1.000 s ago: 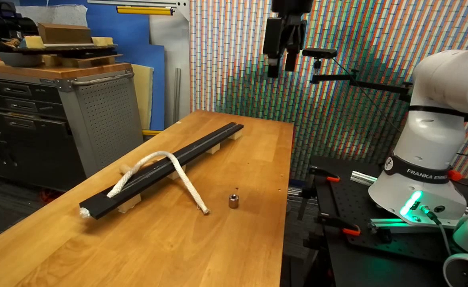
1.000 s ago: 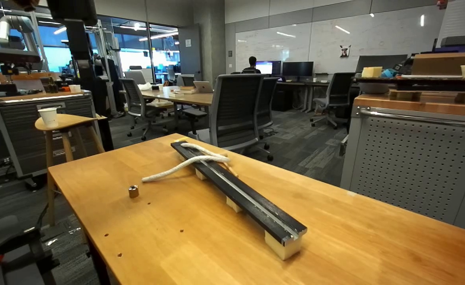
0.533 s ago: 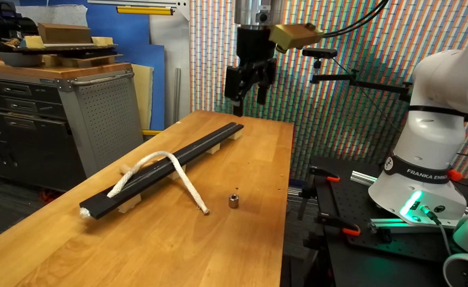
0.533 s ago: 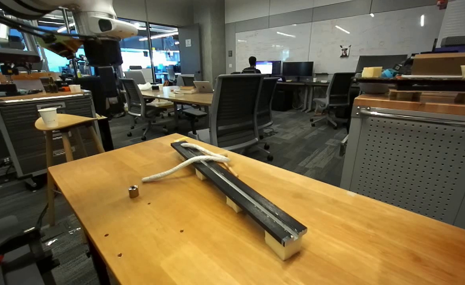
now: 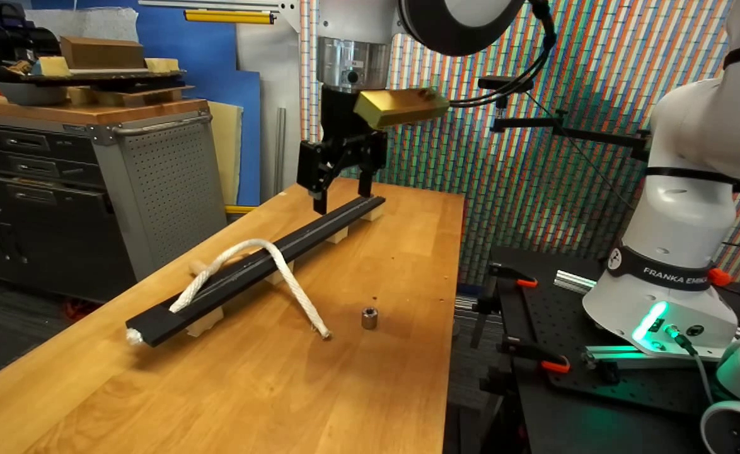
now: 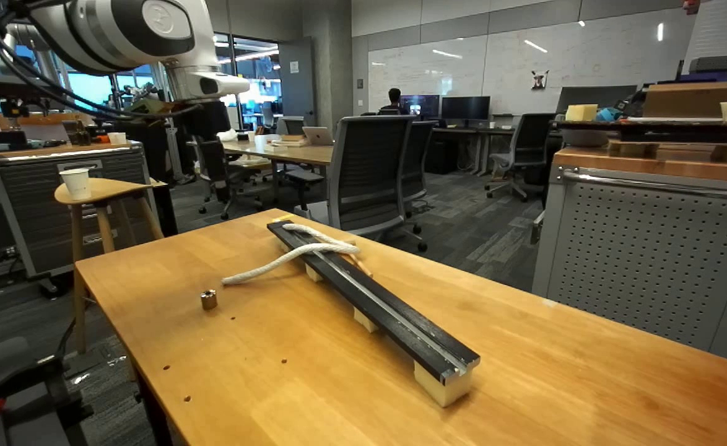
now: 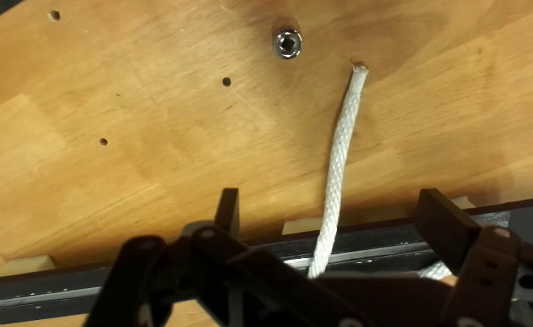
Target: Place the rope along the center of the black object
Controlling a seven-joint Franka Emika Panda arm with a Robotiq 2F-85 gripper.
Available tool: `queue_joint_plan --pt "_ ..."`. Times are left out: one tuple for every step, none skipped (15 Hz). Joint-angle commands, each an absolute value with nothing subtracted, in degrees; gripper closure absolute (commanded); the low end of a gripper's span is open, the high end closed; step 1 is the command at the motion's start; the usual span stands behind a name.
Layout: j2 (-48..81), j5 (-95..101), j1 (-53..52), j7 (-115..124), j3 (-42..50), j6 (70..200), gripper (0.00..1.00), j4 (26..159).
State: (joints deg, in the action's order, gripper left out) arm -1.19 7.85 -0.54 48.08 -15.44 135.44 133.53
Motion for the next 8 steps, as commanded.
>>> queue_joint_plan --pt "5.46 9.41 -3.78 51.48 -12.22 137.31 0.00 128.11" --pt "7.12 9.26 -4.43 51.89 -11.52 138.34 0.00 127.15" --pt "8.45 9.34 -5.11 52.28 -10.78 138.63 0.00 126.28" --pt "9.86 9.72 -5.80 52.84 -9.96 139.44 0.00 125.54" --pt "11.11 9.64 -6.47 52.81 -9.20 140.09 0.00 124.94" --pt "12.38 9.98 -7.17 53.21 -8.34 140.70 0.00 124.39" --pt "13.30 9.81 -7.74 53.03 -7.65 141.11 0.00 124.00" --pt "14.35 9.37 -8.26 52.82 -6.98 141.15 0.00 123.50"
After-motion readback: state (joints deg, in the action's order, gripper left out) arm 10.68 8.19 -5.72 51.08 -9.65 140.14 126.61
